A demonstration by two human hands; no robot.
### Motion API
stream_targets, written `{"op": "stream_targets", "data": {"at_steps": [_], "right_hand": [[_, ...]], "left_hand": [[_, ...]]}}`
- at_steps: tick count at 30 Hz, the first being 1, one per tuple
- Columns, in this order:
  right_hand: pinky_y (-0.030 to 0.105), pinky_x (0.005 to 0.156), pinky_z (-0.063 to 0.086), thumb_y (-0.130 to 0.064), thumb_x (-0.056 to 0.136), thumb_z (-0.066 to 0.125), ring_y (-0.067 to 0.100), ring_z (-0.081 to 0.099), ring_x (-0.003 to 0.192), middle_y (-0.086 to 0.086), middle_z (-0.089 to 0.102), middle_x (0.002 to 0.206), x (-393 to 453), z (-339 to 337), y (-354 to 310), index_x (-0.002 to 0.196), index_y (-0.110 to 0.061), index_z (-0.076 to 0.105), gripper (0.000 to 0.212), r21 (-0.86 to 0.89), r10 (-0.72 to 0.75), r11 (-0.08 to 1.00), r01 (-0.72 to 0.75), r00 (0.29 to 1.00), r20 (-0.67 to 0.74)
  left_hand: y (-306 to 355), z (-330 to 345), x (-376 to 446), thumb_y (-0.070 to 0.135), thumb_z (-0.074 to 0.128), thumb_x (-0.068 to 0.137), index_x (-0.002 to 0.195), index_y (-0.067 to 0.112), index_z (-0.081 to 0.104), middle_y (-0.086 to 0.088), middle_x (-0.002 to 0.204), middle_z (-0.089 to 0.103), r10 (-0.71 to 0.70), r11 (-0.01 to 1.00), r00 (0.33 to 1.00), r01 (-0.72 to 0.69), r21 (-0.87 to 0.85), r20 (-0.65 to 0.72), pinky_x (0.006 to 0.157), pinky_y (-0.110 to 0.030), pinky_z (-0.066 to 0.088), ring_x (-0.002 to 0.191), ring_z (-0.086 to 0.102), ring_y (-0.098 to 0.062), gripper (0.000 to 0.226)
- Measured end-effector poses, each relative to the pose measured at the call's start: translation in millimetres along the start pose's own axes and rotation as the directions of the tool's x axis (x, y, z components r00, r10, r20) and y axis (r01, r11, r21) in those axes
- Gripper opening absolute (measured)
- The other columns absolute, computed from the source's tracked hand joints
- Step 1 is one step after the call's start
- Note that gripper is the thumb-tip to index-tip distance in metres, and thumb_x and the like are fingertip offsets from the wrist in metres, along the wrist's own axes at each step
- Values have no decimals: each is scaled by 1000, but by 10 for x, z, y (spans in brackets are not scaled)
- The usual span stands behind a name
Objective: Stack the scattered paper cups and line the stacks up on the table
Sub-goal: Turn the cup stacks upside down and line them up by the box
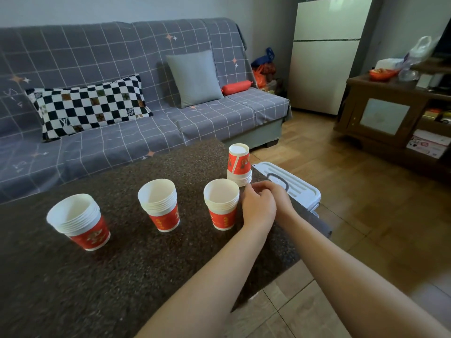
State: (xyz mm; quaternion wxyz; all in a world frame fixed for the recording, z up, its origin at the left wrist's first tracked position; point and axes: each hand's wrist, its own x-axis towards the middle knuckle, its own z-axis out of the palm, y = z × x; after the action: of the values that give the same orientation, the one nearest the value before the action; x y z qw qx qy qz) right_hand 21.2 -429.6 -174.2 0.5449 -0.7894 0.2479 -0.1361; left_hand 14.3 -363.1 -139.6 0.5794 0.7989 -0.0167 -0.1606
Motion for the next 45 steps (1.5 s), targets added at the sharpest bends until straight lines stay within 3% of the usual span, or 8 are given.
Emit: {"op": "stream_targets", "data": {"at_steps": [4,11,14,18,24,30,36,45], "right_hand": [[34,96,46,-6,91,47,25,53,121,13,57,128,-292,102,53,128,-11,50,37,104,84,988,-114,963,256],[50,109,31,-43,59,77,27,44,128,3,52,135,-302,470,-52,139,-31,23,97,-238,75,971,-22,974,215],[44,107,31,-40,70,72,26,48,121,3,58,125,-334,580,-88,130,-23,36,71,-272,52,962,-15,990,129],[46,93,47,-37,59,79,22,57,106,3,58,115,-437,482,-60,115,-23,43,69,-94,-93,991,93,996,3],[25,86,40,-23,63,85,12,46,108,-2,46,120,-490,34,-77,128,-18,42,78,63,-155,983,172,965,-214],[33,92,47,-23,65,83,15,57,108,1,58,115,-274,-2,-2,113,-28,40,65,270,-92,945,185,942,-323],[37,87,48,-30,69,79,19,60,104,-4,59,112,33,80,128,122,-28,35,68,119,-25,991,62,956,-293],[43,94,48,-26,74,76,24,57,114,3,58,125,285,243,85,129,-29,31,71,42,-11,999,23,960,-280]], "left_hand": [[-174,-278,-369,9,38,96,133,-1,48,-23,130,56,33,999,987,-36,14,160,96,-41,44,119,54,-38,40],[-335,-777,-284,16,61,82,126,14,46,-12,136,42,-299,950,924,266,-162,-238,100,-40,44,123,46,-30,47],[-346,-913,-246,17,66,81,140,22,32,-9,150,25,66,998,949,-62,22,-309,109,-37,30,139,25,-27,69],[-342,-913,-58,31,65,85,136,21,46,-4,147,24,438,885,899,-425,188,-29,101,-17,23,137,29,-19,55],[-179,-679,209,60,41,89,137,18,41,-7,128,54,-10,975,991,40,-220,135,97,-37,47,115,56,-25,64],[-156,-351,372,60,21,94,101,13,61,-11,83,66,-213,875,877,368,-315,431,60,-29,54,66,65,-20,62],[-103,-229,498,39,34,96,116,12,51,-10,106,69,-250,966,926,260,3,282,44,-21,42,58,64,-20,38],[-193,-221,711,16,39,91,127,15,51,-9,119,62,-102,993,966,113,-34,238,68,-31,53,100,64,-23,38]]}}
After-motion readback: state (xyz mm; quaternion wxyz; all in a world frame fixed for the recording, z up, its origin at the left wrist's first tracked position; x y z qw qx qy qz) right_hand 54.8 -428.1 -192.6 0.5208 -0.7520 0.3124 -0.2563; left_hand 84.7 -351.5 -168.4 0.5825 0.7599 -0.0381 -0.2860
